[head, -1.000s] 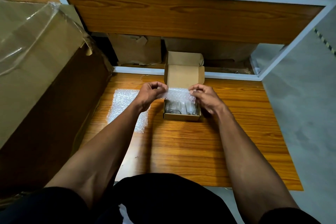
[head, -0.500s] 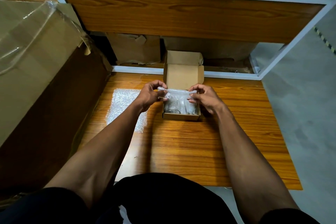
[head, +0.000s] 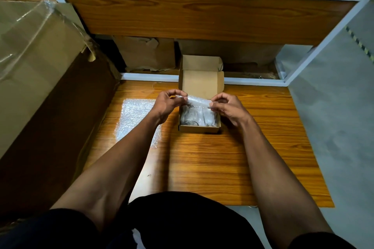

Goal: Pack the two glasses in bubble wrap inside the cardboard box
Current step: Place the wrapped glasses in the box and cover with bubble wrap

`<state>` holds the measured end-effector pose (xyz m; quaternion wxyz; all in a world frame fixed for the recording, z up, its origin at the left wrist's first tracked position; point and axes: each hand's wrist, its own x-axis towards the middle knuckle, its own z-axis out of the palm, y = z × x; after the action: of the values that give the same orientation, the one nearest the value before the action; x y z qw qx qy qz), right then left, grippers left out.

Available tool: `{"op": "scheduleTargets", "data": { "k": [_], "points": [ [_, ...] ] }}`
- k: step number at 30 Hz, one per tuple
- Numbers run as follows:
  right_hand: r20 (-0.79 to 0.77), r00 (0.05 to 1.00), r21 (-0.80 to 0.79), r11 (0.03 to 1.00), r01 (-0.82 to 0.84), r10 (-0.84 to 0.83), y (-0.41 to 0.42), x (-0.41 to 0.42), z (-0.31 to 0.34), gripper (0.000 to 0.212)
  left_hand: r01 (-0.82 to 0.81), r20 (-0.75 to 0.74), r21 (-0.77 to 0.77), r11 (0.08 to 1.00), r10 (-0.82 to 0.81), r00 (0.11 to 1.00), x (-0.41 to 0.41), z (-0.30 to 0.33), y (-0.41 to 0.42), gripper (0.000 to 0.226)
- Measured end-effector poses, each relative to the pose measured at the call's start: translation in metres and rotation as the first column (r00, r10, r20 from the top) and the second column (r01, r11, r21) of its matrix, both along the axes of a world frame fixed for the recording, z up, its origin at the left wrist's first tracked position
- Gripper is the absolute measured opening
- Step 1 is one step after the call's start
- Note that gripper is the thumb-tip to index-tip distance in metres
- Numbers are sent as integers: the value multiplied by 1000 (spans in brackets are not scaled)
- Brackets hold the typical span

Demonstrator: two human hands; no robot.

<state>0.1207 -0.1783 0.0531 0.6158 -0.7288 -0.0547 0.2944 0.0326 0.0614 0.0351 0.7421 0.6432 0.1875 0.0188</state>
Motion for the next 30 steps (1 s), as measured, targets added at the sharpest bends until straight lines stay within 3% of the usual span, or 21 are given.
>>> {"op": "scheduleTargets", "data": {
  "k": [4, 7, 13, 17, 22, 26, 30],
  "points": [
    [43, 996, -164, 984, -68, 76, -5, 2, -3, 32, -63, 1, -50, 997, 63, 998, 11, -5, -10, 35],
    [-7, 992, -183, 975, -124, 125, -9, 0, 0, 43, -99, -19, -153, 983, 97, 995, 23, -8, -21, 52],
    [-65, 983, -174, 968, -180, 171, -22, -1, -6, 60, -35, -78, -161, 986, 22, 997, 46, -10, -43, 43],
    [-112, 984, -133, 979, -153, 138, -29, -4, -7, 65, -23, -126, -183, 983, 0, 992, 51, -10, -62, 51],
    [-110, 987, -162, 978, -132, 115, -33, -3, -9, 58, 32, -146, -148, 989, -53, 988, 50, -11, -82, 59],
    [-135, 985, -154, 980, -124, 103, -34, -1, -11, 37, 59, -180, -90, 994, -74, 981, 54, -15, -83, 71],
    [-118, 991, -157, 985, -75, 57, -31, 3, -14, 21, 122, -88, 36, 992, -119, 989, 54, -20, -77, 81]
  ]
}}
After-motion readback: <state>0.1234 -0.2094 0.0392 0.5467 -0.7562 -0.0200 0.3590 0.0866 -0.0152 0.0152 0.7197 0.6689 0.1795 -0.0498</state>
